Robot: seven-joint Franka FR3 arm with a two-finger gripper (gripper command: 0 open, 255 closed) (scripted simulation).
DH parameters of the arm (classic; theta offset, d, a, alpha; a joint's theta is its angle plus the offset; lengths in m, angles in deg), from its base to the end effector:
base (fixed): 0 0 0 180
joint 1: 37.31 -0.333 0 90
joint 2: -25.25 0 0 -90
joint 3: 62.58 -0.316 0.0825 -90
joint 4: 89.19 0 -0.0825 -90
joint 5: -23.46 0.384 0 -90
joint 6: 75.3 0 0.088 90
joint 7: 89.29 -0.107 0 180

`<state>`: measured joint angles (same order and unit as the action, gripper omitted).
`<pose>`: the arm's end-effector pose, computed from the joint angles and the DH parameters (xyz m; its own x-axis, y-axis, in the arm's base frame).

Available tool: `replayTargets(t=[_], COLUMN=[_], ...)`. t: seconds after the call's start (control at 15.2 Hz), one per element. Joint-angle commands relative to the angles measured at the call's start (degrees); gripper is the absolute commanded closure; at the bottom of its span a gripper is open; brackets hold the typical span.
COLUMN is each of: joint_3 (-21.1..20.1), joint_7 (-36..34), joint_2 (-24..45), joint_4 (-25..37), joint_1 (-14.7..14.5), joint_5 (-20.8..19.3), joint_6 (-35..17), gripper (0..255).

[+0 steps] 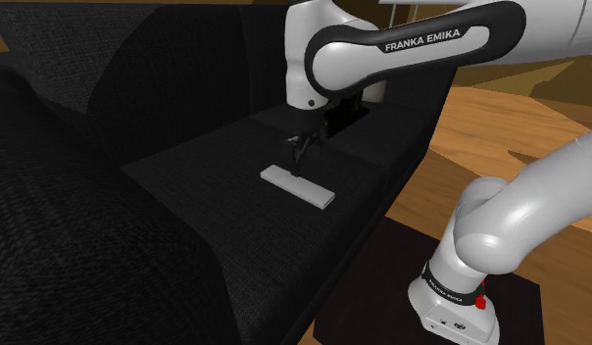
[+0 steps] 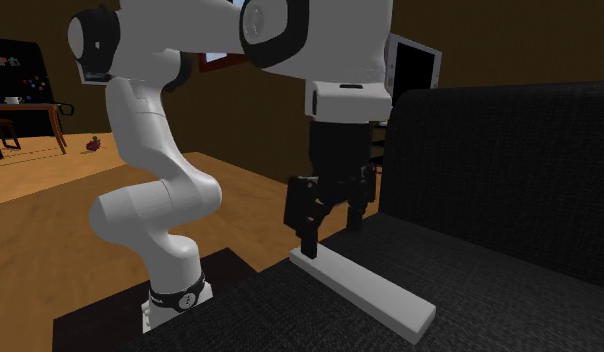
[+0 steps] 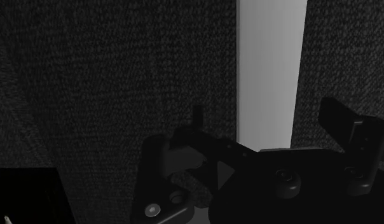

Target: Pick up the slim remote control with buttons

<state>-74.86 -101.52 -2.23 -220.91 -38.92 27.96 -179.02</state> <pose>0.3935 0.1135 0.5240 0.9998 -0.0150 -0.0121 -0.0146 -0.9996 0.0255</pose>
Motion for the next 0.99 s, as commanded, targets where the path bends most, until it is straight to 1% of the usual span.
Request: replayTargets(t=[0.0, 0.07, 0.53, 0.66, 0.73, 0.92], joint_3=[-1.22, -1.42, -1.9, -1.9, -1.9, -1.91], joint_7=[-1.52, -1.8, -1.94, -1.94, -1.94, -1.96], joint_2=[3.54, 4.15, 5.27, 5.27, 5.32, 5.28], joint_4=[1.15, 1.37, -3.55, -3.56, -3.5, -3.51], joint_1=[-0.06, -0.09, -0.19, -0.19, -0.18, -0.2], joint_5=[0.13, 0.12, 0.23, 0.23, 0.22, 0.23], joint_6=[-2.92, -3.39, -9.42, -9.42, -9.4, -9.39], gripper=[0, 0, 0, 0, 255, 255])
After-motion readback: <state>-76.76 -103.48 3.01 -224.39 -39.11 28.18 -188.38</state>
